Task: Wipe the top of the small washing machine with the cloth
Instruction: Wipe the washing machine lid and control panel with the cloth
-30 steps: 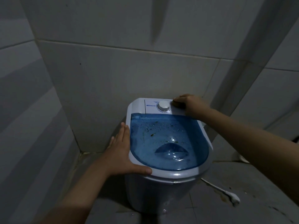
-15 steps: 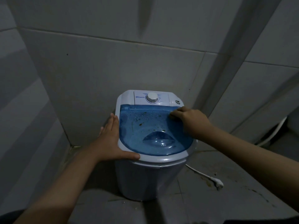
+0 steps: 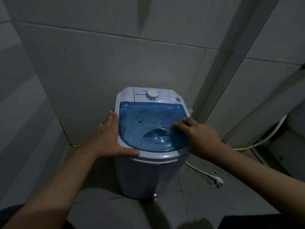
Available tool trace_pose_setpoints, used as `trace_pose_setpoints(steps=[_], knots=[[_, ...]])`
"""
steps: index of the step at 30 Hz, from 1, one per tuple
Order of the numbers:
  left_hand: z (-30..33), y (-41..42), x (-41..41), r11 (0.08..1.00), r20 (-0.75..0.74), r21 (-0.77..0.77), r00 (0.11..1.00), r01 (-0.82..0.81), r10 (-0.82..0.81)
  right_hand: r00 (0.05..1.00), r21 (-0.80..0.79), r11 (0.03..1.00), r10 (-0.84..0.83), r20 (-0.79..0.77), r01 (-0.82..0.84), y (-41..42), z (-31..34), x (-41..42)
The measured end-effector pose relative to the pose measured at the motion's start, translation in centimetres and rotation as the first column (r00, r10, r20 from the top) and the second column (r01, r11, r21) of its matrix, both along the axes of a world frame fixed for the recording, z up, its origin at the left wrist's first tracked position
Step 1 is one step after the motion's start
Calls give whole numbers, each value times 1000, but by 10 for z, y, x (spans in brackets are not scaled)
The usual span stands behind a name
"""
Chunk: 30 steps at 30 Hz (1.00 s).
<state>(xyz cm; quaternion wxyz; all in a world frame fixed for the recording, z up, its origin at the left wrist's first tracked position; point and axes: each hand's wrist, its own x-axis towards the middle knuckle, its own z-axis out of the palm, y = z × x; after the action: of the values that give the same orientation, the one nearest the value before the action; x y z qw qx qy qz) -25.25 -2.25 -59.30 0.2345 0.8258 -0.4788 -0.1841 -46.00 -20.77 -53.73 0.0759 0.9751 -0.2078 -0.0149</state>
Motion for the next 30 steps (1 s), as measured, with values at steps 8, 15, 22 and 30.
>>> trace_pose_setpoints(steps=[8,15,22,30], knots=[[-5,-2,2,1000,-2,-13,1000,0,0,977,-62,995,92,192,-82,2,-2,-16],[-4,-4,2,1000,-1,-13,1000,-3,3,940,17,987,148,308,-161,11,-11,-24],[-3,-3,0,1000,-6,-6,1000,-10,10,912,150,935,264,314,-323,46,-11,-11],[-2,-1,-1,1000,-20,-6,1000,0,0,851,281,941,13,525,-187,15,26,75]])
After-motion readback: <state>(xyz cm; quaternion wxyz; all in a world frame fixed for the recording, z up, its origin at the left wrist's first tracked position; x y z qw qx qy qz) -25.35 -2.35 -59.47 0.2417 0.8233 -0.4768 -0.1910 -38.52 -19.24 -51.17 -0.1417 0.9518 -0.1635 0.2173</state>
